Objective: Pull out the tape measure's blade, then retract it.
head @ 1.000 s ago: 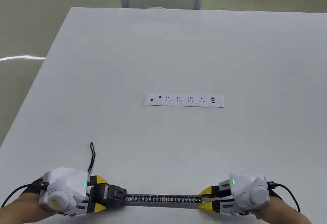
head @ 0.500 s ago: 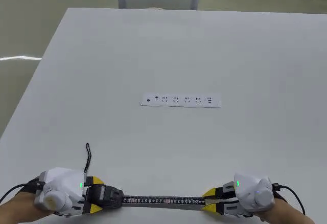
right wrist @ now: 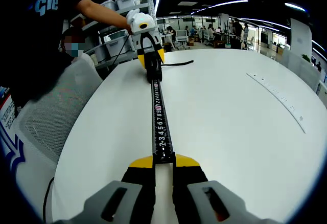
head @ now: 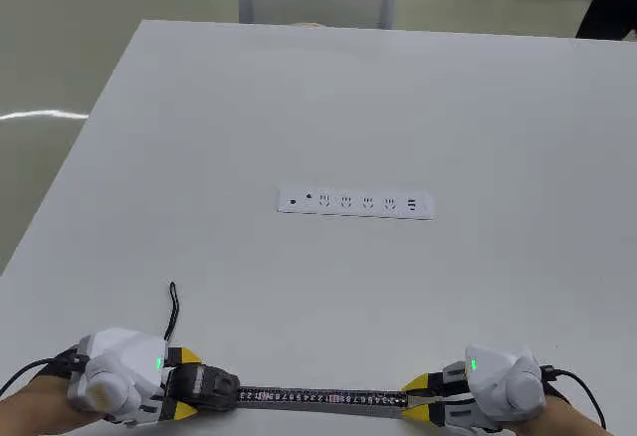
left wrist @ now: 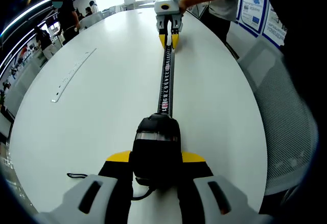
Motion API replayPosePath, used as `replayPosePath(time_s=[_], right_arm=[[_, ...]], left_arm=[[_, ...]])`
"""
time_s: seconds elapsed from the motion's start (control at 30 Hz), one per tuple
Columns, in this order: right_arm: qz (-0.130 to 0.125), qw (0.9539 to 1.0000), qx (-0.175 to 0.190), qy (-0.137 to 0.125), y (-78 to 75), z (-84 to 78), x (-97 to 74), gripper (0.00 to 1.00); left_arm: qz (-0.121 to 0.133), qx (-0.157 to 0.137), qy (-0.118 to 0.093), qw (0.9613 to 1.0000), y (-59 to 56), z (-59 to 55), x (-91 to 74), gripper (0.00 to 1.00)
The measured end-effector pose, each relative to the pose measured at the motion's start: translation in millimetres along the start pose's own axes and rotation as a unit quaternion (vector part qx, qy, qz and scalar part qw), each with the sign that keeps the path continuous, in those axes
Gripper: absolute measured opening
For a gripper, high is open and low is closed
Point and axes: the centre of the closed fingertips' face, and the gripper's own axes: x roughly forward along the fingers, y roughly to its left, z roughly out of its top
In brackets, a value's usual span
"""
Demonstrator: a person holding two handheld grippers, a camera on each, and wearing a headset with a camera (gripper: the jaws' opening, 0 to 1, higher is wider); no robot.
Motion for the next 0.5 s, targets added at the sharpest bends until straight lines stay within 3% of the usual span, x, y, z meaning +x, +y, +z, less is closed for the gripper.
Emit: replayPosePath(time_s=[0.5], right_arm=[[-0.011,0.9994,-0.026,0.018,-11.9,-6.8,6.2,0.10]], left_arm=[[0.002,-0.014,0.006,0.9999,1.1,1.5,3.2,0.30]])
